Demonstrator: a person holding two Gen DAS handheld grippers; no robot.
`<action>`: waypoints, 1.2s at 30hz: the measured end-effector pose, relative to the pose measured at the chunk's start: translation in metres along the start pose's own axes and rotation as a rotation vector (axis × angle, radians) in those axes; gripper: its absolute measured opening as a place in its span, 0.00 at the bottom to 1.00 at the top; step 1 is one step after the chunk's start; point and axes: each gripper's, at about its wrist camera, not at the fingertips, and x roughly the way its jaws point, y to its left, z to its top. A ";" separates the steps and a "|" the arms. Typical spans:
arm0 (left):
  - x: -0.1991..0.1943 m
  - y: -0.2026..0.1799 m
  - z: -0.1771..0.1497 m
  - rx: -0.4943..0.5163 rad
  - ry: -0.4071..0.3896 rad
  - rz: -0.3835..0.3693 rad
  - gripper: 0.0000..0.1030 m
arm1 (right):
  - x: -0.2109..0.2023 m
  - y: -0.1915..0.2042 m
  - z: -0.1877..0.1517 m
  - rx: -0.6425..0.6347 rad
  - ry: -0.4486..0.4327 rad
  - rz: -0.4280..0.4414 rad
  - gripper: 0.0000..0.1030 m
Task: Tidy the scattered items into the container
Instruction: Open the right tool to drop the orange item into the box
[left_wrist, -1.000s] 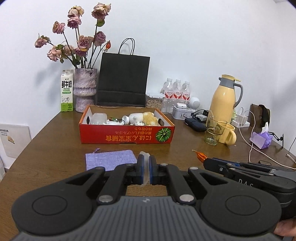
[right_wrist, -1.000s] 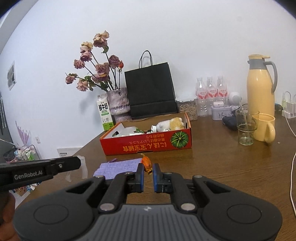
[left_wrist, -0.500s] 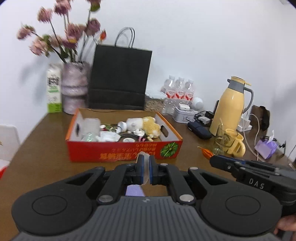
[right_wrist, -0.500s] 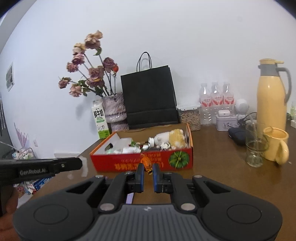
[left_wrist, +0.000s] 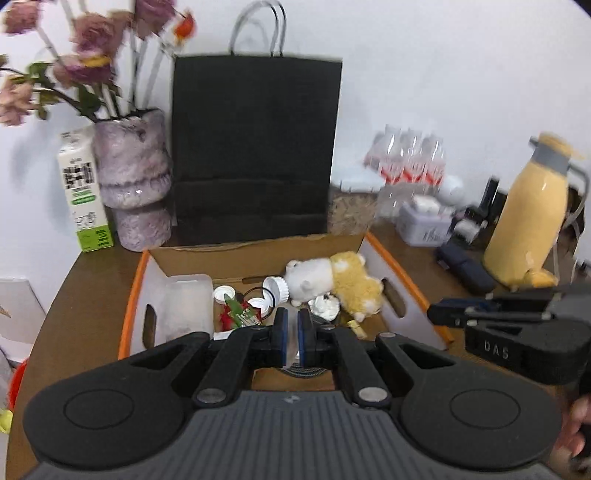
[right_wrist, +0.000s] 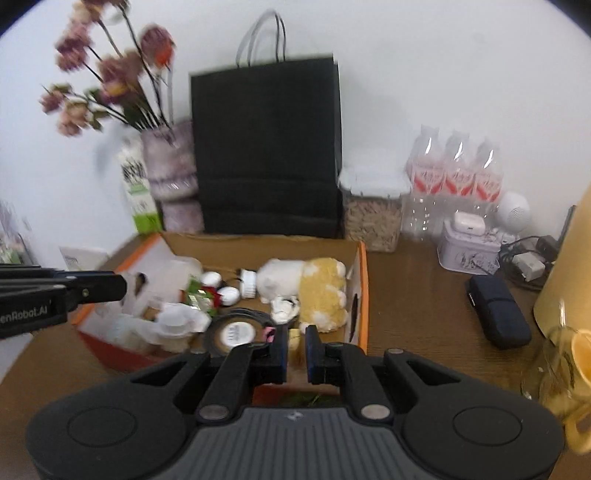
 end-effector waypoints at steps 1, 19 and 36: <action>0.010 -0.001 0.001 0.008 0.020 0.023 0.06 | 0.010 -0.001 0.006 -0.014 0.024 -0.012 0.08; 0.091 0.010 0.013 -0.005 0.313 0.075 0.68 | 0.103 -0.010 0.034 -0.008 0.300 -0.035 0.47; 0.040 0.020 0.034 -0.098 0.336 0.126 0.99 | 0.028 -0.002 0.054 -0.045 0.206 -0.047 0.79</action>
